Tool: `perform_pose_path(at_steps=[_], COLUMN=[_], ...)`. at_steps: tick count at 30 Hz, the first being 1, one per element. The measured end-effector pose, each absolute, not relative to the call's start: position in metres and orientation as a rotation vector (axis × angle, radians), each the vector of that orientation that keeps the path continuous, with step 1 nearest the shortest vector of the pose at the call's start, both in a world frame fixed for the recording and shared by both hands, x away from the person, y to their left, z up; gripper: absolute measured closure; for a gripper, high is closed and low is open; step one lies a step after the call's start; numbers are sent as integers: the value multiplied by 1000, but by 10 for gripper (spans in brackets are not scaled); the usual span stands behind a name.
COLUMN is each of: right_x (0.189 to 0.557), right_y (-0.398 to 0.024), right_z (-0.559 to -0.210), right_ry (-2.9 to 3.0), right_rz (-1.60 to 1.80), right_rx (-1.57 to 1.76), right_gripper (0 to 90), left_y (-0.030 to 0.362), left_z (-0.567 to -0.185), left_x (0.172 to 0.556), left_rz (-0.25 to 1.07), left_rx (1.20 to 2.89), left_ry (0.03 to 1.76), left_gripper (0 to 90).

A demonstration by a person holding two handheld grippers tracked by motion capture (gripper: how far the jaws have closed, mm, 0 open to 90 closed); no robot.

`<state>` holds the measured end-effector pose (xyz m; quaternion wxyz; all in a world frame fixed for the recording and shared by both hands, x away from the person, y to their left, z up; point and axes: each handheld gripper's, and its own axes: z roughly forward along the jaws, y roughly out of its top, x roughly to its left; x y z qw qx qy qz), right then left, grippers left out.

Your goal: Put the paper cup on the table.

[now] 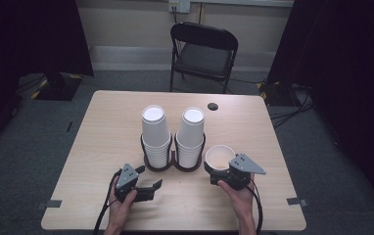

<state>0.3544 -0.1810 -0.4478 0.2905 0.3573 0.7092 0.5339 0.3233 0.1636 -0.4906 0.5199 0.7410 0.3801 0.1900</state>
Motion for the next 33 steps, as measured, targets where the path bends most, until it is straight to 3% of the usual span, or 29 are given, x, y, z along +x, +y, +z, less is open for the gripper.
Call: perform_pose_path(at_steps=[14, 18, 33], right_x=[394, 406, 447], right_y=[-199, -200, -208], right_z=[-438, -436, -451], right_ry=[1810, 1806, 1785], right_rz=[1385, 1381, 1417], right_rx=[1072, 1074, 1162], right_gripper=[101, 100, 98], left_y=[157, 156, 165], left_z=[-494, -495, -497], left_x=[315, 309, 302], left_rz=[565, 650, 664], left_rx=[1756, 1716, 1580], left_ry=[892, 910, 908], left_gripper=[157, 155, 157])
